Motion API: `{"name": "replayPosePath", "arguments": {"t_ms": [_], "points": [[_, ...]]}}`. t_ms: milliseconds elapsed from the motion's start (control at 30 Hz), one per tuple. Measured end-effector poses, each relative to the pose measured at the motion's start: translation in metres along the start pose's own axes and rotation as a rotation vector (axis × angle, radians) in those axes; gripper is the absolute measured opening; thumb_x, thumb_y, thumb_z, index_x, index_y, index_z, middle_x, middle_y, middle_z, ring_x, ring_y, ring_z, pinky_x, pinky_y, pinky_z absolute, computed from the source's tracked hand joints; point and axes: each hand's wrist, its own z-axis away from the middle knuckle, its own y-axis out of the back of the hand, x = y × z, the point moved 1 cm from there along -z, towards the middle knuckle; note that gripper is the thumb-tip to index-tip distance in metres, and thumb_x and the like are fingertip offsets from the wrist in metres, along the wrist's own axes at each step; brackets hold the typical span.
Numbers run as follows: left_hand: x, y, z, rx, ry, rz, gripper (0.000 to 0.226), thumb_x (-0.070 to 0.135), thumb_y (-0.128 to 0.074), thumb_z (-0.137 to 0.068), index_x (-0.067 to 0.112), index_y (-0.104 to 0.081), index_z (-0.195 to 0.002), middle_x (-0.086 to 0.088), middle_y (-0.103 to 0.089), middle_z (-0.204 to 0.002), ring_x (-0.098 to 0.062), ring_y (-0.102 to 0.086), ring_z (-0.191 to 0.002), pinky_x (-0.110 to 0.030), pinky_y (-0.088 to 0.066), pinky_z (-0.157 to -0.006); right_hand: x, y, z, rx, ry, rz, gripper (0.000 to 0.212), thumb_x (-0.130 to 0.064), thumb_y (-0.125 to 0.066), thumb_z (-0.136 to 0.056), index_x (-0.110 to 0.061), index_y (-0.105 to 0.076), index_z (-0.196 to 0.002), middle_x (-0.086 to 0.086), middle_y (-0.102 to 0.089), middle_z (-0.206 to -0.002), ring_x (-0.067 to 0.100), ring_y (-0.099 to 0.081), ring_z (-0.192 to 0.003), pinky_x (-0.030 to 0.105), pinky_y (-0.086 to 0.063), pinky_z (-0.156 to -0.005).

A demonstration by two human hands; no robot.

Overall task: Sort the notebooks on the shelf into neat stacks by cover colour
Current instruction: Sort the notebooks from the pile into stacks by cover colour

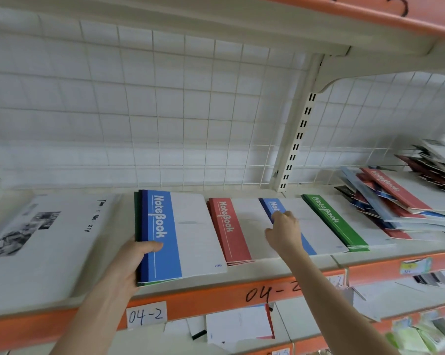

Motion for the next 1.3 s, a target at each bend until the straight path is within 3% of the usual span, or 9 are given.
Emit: {"name": "replayPosePath", "arguments": {"t_ms": [67, 167, 300, 433, 633, 800, 967, 1167, 1300], "points": [[0.000, 0.000, -0.002, -0.018, -0.024, -0.023, 0.011, 0.000, -0.058, -0.086, 0.010, -0.059, -0.087, -0.014, -0.066, -0.088, -0.032, -0.062, -0.078, -0.038, -0.048, -0.074, -0.006, 0.000, 0.005, -0.005, 0.044, -0.098, 0.019, -0.009, -0.054, -0.090, -0.004, -0.061, -0.107, 0.012, -0.056, -0.108, 0.025, -0.053, -0.096, 0.029, -0.042, -0.079], [0.002, -0.009, -0.002, -0.060, -0.047, -0.020, 0.013, 0.000, -0.058, -0.086, 0.012, -0.059, -0.090, -0.012, -0.066, -0.087, -0.029, -0.062, -0.077, -0.033, -0.047, -0.065, -0.025, 0.003, 0.017, -0.259, -0.030, -0.594, 0.026, -0.018, -0.051, -0.092, -0.008, -0.059, -0.070, 0.006, -0.057, -0.068, 0.018, -0.052, -0.062, 0.031, -0.048, -0.066], [0.001, -0.031, -0.006, -0.123, -0.066, -0.001, 0.025, -0.003, -0.060, -0.084, 0.013, -0.057, -0.103, -0.012, -0.066, -0.093, -0.027, -0.063, -0.081, -0.032, -0.047, -0.063, -0.033, 0.009, 0.029, -0.510, -0.077, -0.780, 0.022, -0.025, -0.059, -0.091, -0.007, -0.061, -0.078, 0.005, -0.062, -0.071, 0.017, -0.060, -0.062, 0.024, -0.053, -0.059], [-0.003, -0.062, -0.009, -0.171, -0.026, 0.045, 0.027, -0.001, -0.061, -0.084, 0.012, -0.059, -0.107, -0.011, -0.067, -0.094, -0.026, -0.064, -0.080, -0.031, -0.047, -0.060, -0.014, 0.017, 0.027, -0.380, -0.090, -0.722, 0.008, -0.012, -0.063, -0.087, -0.010, -0.058, -0.082, 0.001, -0.055, -0.070, 0.011, -0.054, -0.058, 0.017, -0.045, -0.045], [-0.008, -0.112, -0.011, -0.238, -0.007, 0.087, 0.019, 0.008, -0.056, -0.091, 0.013, -0.057, -0.109, -0.009, -0.067, -0.091, -0.026, -0.064, -0.080, -0.033, -0.048, -0.060, 0.033, 0.027, 0.010, -0.257, -0.180, -0.696, 0.023, 0.000, -0.057, -0.085, -0.011, -0.047, -0.068, 0.005, -0.046, -0.065, 0.017, -0.041, -0.053, 0.022, -0.033, -0.047], [-0.007, -0.136, -0.016, -0.209, 0.007, 0.111, 0.020, 0.007, -0.053, -0.092, 0.012, -0.056, -0.111, -0.010, -0.064, -0.085, -0.026, -0.061, -0.074, -0.032, -0.045, -0.060, 0.074, 0.044, -0.015, -0.108, -0.263, -0.645, 0.011, 0.000, -0.048, -0.088, -0.011, -0.051, -0.090, 0.010, -0.053, -0.085, 0.027, -0.054, -0.077, 0.027, -0.046, -0.046], [-0.006, -0.143, -0.019, -0.207, 0.028, 0.112, 0.020, 0.005, -0.051, -0.092, 0.011, -0.054, -0.111, -0.012, -0.063, -0.084, -0.028, -0.060, -0.074, -0.034, -0.045, -0.061, 0.114, 0.057, -0.039, 0.071, -0.210, -0.273, 0.025, 0.003, -0.043, -0.087, 0.000, -0.061, -0.104, 0.019, -0.063, -0.093, 0.034, -0.060, -0.089, 0.034, -0.050, -0.074], [-0.004, -0.140, -0.019, -0.166, 0.037, 0.107, 0.020, 0.004, -0.050, -0.092, 0.008, -0.051, -0.111, -0.013, -0.060, -0.082, -0.029, -0.056, -0.071, -0.034, -0.041, -0.057, 0.128, 0.050, -0.057, 0.076, -0.203, -0.127, 0.019, 0.000, -0.044, -0.088, -0.003, -0.062, -0.096, 0.016, -0.064, -0.094, 0.027, -0.055, -0.079, 0.023, -0.038, -0.064], [-0.004, -0.139, -0.018, -0.164, 0.004, 0.078, 0.022, -0.001, -0.048, -0.091, 0.008, -0.050, -0.110, -0.012, -0.059, -0.081, -0.028, -0.056, -0.070, -0.033, -0.041, -0.056, 0.126, 0.038, -0.059, 0.020, -0.165, 0.025, 0.023, -0.003, -0.048, -0.088, -0.002, -0.058, -0.108, 0.015, -0.058, -0.113, 0.025, -0.051, -0.090, 0.029, -0.044, -0.077]]}}
